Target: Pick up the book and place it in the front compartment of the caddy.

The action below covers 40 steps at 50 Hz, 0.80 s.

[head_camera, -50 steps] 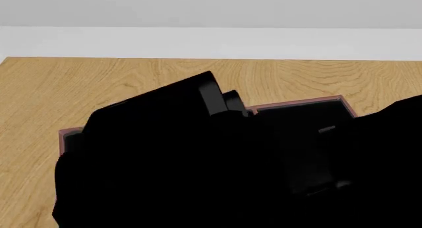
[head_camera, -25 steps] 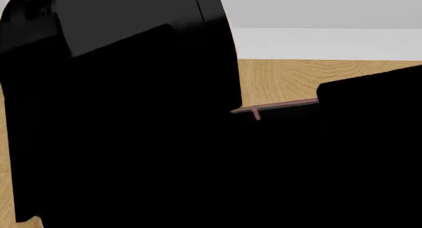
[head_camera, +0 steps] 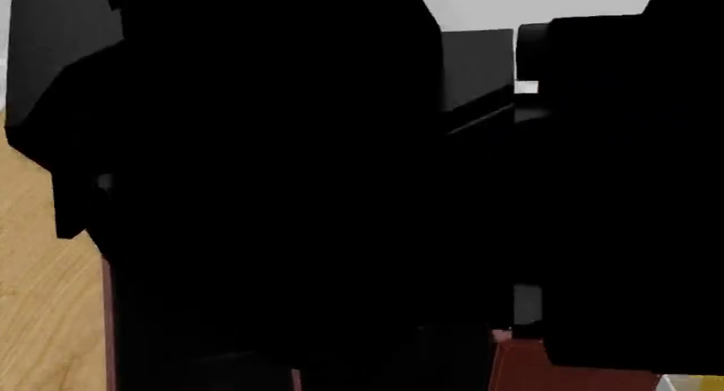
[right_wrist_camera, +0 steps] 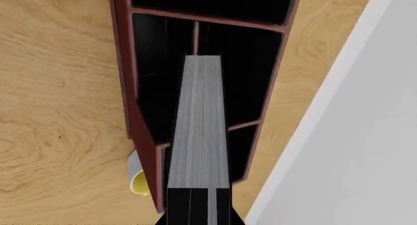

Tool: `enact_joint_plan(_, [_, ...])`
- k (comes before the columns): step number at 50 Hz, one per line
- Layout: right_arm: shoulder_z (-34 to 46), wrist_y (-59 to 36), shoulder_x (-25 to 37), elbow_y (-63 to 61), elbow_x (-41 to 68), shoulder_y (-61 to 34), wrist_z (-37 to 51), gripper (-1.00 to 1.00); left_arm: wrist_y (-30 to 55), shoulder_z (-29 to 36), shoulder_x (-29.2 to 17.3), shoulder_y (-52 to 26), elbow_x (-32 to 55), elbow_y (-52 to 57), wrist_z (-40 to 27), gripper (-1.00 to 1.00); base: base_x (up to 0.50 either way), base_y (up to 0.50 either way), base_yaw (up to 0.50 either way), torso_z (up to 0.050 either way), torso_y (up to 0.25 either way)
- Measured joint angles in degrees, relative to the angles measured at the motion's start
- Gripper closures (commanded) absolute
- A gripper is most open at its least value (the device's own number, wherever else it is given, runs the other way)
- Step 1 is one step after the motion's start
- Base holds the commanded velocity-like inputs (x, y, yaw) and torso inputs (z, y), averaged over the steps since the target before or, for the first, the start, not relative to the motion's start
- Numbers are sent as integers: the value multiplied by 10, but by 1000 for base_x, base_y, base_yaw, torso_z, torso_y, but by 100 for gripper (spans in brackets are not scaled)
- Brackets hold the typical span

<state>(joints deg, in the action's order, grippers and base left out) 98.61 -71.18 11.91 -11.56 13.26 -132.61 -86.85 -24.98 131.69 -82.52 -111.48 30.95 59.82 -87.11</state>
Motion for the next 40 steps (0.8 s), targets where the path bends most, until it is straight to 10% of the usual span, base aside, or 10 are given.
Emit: enact_joint_plan(40, [61,119,-62,216,-38,101,64,100,-5,17,2,-11,-2,-6,-5,-100,0,0,0,0,1])
